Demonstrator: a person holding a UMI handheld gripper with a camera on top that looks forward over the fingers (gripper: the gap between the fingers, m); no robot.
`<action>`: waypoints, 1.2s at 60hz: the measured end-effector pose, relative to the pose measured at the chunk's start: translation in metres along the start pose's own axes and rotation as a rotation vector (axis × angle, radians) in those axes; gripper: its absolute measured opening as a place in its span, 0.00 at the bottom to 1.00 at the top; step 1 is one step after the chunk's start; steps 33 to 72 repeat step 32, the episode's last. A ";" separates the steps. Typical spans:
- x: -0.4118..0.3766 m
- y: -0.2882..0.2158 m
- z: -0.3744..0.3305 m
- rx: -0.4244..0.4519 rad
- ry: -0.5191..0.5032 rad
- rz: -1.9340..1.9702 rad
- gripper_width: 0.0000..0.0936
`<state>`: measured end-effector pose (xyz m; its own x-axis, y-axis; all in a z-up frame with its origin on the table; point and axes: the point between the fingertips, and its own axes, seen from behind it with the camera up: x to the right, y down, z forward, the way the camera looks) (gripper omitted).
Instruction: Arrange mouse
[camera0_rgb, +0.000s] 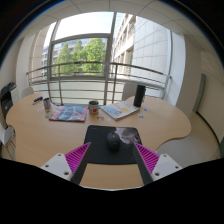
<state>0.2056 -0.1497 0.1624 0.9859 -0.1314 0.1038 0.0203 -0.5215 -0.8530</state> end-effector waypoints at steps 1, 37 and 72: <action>-0.001 0.000 -0.008 -0.001 -0.002 0.001 0.90; -0.021 0.015 -0.135 0.027 0.007 0.005 0.90; -0.021 0.015 -0.135 0.027 0.007 0.005 0.90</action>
